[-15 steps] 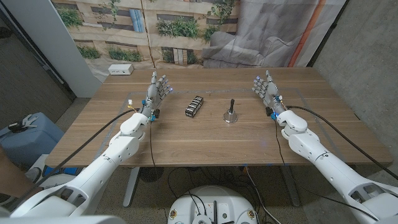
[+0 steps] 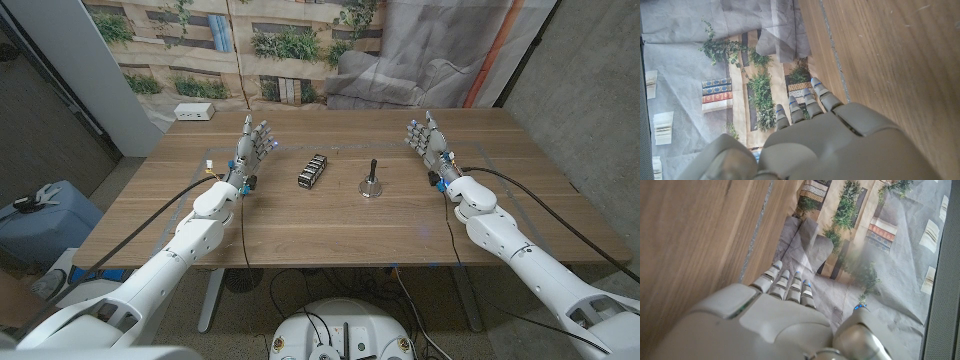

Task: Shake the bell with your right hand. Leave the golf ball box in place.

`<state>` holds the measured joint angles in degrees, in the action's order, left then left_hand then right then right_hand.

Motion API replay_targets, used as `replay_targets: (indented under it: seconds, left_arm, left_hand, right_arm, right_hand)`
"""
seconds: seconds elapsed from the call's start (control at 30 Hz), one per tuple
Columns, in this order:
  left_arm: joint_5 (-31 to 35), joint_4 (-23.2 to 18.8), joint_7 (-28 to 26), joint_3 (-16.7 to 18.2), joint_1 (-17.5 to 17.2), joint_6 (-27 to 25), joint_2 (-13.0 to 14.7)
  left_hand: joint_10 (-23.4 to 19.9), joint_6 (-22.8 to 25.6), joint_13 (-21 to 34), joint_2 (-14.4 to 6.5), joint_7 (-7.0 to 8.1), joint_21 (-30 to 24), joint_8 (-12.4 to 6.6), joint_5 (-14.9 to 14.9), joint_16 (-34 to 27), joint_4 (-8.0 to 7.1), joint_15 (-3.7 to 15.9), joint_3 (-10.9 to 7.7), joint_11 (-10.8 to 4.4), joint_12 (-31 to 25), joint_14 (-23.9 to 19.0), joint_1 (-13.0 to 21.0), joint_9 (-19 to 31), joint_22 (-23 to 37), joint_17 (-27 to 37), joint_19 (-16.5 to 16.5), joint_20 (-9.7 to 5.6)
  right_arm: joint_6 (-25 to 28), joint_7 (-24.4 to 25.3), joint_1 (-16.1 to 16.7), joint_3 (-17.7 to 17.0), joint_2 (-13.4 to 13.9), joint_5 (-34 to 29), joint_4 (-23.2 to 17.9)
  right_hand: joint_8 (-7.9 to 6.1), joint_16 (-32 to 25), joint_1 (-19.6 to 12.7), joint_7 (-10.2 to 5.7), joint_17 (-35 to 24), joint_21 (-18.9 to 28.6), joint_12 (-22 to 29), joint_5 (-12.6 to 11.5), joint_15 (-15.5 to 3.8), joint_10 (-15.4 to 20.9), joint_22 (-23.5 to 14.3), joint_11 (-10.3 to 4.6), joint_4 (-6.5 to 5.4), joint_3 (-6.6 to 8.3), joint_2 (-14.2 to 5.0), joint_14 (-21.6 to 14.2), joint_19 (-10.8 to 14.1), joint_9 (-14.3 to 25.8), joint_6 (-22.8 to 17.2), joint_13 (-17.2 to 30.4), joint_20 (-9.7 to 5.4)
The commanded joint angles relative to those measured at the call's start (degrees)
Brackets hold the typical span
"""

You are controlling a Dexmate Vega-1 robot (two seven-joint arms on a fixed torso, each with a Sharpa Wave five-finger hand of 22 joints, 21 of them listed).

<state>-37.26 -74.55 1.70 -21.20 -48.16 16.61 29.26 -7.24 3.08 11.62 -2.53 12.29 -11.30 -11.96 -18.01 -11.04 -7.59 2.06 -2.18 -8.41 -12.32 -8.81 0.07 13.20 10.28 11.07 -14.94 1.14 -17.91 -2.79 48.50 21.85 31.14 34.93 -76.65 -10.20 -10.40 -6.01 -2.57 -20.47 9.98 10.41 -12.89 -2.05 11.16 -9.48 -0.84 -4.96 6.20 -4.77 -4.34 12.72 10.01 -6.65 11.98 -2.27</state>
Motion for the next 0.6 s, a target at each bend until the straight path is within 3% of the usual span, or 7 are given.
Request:
replay_targets:
  seconds: [0.03,0.6]
  left_arm:
    - [0.0,-0.05,-0.02,0.02,-0.01,-0.05,-0.01]
    - [0.02,0.01,-0.01,0.0,0.02,-0.01,-0.04]
  left_hand:
    - [0.06,-0.01,0.26,-0.58,0.43,-0.39,-0.33,-0.3,-0.29,-0.39,5.65,0.07,-0.46,-0.3,-0.45,0.1,0.22,0.3,0.24,-0.45,0.05]
    - [0.07,0.03,0.26,-0.58,0.44,-0.39,-0.35,-0.31,-0.3,-0.38,5.63,0.07,-0.44,-0.3,-0.47,0.1,0.23,0.29,0.24,-0.44,0.04]
  right_arm:
    - [-0.25,2.23,3.65,-0.63,3.1,-2.34,-5.54]
    - [-3.51,4.6,6.39,-0.81,7.2,-10.02,-11.28]
  right_hand:
    - [-0.21,-0.32,-1.26,-0.45,0.23,0.25,0.26,-0.31,-0.57,-0.51,-0.11,0.0,0.53,0.43,0.06,0.1,-0.38,0.18,0.29,0.01,0.01]
    - [-0.19,-0.24,-2.74,-1.49,1.52,0.31,0.27,-0.27,-0.62,-1.25,-0.07,-0.36,2.27,0.57,1.41,1.06,-1.16,0.14,0.98,-0.46,0.0]
